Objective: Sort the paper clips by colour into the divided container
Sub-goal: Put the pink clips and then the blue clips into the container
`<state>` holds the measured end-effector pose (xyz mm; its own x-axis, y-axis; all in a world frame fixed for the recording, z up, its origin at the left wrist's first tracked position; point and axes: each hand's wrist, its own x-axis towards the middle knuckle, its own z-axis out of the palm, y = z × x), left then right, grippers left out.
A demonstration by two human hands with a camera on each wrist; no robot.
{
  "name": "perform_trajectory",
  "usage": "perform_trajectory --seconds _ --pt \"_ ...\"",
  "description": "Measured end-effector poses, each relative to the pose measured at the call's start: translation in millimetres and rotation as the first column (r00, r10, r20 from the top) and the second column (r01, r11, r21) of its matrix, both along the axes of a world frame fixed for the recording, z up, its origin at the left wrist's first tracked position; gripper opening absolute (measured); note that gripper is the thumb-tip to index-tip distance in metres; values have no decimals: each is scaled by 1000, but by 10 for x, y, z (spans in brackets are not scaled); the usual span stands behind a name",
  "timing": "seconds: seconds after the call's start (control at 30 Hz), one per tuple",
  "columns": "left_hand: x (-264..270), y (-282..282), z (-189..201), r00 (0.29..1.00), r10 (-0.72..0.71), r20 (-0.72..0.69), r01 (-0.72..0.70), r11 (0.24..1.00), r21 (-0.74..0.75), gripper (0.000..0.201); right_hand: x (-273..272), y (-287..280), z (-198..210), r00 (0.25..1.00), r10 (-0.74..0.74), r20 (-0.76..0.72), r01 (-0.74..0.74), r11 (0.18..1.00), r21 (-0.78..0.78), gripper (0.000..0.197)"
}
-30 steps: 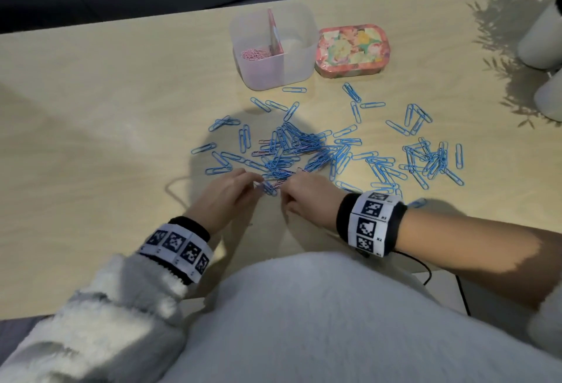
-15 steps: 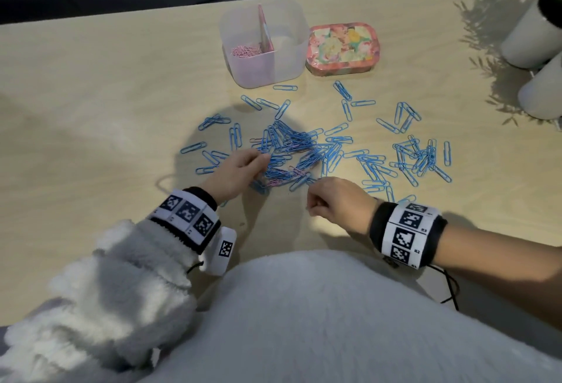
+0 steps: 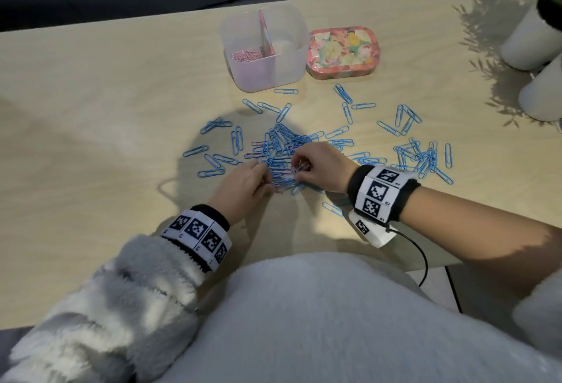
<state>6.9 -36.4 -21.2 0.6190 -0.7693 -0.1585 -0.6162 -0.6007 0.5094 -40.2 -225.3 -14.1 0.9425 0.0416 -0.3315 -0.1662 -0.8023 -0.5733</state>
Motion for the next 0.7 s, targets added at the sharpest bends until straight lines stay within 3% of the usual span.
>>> perform_trajectory --seconds 0.17,0.23,0.3,0.33,0.4,0.5,0.53,0.6,0.63,0.67,0.7 --pt "143 156 97 986 144 -88 -148 988 -46 5 -17 -5 4 997 38 -68 -41 998 -53 7" --pt "199 209 133 976 179 -121 -186 982 -44 7 -63 -91 10 998 -4 -66 4 1000 10 4" --pt "252 246 142 953 216 -211 -236 969 -77 9 -114 -236 22 990 -125 -63 135 975 175 11" --pt "276 265 143 934 237 -268 -269 959 -91 13 -142 -319 39 974 -208 -86 225 928 298 15" --pt "317 297 131 891 247 -381 -307 946 -103 18 -203 -480 88 915 -351 -200 403 756 516 14" --pt "349 270 146 823 249 -511 -339 937 -88 14 -246 -676 155 829 -438 -348 552 543 632 23" --pt "354 243 152 776 266 -572 -374 924 -77 17 -242 -713 164 802 -465 -376 586 487 648 27" --pt "350 164 172 592 320 -740 -494 869 -20 30 -212 -704 190 756 -504 -419 631 390 671 27" --pt "346 113 184 491 333 -805 -541 841 18 33 -196 -672 186 755 -518 -403 630 400 666 25" --pt "340 64 195 432 339 -836 -556 829 48 35 -182 -623 176 783 -521 -341 599 481 640 23" --pt "333 20 192 430 339 -837 -541 838 62 36 -169 -568 159 838 -492 -234 526 619 583 19"
